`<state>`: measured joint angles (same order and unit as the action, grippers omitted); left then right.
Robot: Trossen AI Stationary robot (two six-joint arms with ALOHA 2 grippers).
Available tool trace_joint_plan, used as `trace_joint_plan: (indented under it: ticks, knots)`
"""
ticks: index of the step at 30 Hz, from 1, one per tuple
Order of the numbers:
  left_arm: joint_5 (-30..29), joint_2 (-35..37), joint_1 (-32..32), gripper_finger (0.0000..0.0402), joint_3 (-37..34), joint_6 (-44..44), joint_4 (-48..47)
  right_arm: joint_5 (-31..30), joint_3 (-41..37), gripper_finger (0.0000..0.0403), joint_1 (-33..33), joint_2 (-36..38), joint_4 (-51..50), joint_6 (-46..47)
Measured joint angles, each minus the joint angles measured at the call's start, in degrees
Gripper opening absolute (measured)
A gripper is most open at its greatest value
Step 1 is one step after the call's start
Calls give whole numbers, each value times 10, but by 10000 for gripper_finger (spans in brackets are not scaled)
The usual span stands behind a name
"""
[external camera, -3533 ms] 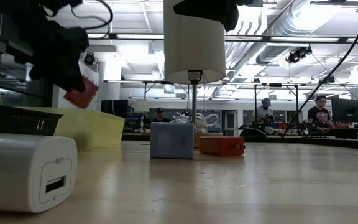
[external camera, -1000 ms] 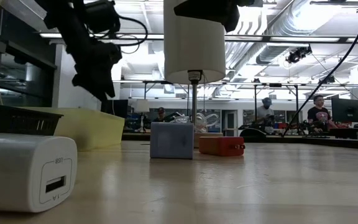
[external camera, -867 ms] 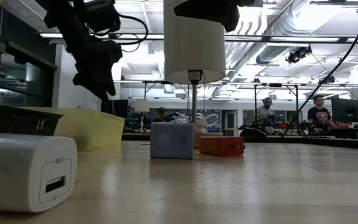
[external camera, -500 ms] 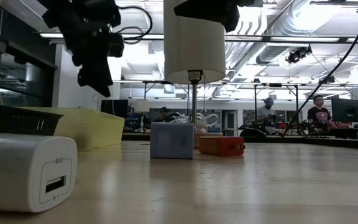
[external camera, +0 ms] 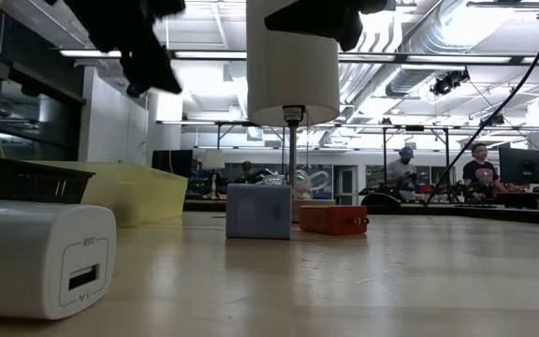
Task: Pick & Place Office items
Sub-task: Put the light blue charger into the yellow bin
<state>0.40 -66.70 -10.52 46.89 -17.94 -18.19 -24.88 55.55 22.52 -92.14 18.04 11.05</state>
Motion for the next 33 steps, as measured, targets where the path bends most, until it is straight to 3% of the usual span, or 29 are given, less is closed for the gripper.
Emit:
trace_joint_plan:
  ticks: [7, 13, 22, 33]
  knots:
    - [-106, 0, -97, 218, 0, 6, 78, 0, 0, 207, 0, 0, -43, 26]
    - [-162, 0, -134, 218, 0, 5, 94, 0, 0, 207, 0, 0, -50, 30]
    - [-170, 0, -141, 218, 0, 5, 104, 0, 0, 207, -1, -5, -118, 42]
    - [-170, 0, -141, 218, 0, 3, 105, 6, 1, 207, -9, -61, -105, 24]
